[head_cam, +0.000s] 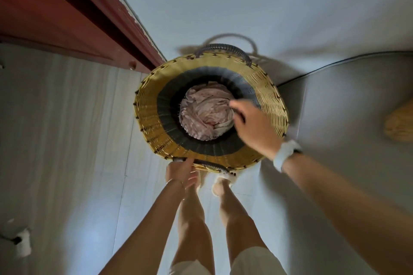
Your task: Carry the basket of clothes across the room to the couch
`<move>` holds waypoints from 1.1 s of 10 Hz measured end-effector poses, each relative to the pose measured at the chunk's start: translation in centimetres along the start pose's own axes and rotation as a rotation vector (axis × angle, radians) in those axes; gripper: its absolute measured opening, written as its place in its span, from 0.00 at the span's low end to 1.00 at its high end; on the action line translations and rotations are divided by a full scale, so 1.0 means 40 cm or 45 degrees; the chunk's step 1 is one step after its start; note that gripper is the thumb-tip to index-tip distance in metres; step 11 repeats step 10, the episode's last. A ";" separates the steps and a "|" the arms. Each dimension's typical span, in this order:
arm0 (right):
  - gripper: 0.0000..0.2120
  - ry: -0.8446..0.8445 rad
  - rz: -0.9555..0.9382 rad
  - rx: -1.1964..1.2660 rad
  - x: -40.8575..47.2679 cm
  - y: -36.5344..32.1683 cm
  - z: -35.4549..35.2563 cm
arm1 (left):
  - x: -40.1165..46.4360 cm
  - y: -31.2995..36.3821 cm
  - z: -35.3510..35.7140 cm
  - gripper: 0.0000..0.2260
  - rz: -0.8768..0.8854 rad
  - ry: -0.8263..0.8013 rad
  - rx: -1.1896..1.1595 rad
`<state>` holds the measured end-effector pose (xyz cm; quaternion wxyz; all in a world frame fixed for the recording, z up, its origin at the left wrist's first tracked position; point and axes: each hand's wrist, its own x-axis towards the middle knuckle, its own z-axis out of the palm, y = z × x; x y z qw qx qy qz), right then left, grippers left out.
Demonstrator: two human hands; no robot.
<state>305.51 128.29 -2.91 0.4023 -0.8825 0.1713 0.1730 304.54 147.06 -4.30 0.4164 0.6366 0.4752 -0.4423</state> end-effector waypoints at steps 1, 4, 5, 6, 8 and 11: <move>0.21 -0.557 0.023 -0.095 -0.121 0.022 0.109 | 0.004 -0.004 -0.039 0.13 0.036 0.003 0.044; 0.15 -0.211 0.170 -0.128 -0.229 0.040 0.192 | -0.012 -0.047 -0.022 0.16 0.643 -0.070 0.762; 0.14 -0.139 0.173 -0.148 -0.255 0.071 0.158 | -0.022 -0.059 0.011 0.16 0.755 -0.143 0.960; 0.15 -0.147 0.200 -0.165 -0.276 0.081 0.154 | -0.025 -0.081 0.023 0.15 0.813 -0.096 1.045; 0.16 -0.361 0.289 -0.068 -0.261 0.090 0.153 | -0.009 -0.095 0.021 0.15 0.929 0.096 1.614; 0.11 0.034 0.145 0.792 -0.203 -0.099 -0.156 | -0.009 -0.111 0.043 0.17 0.997 -0.052 1.659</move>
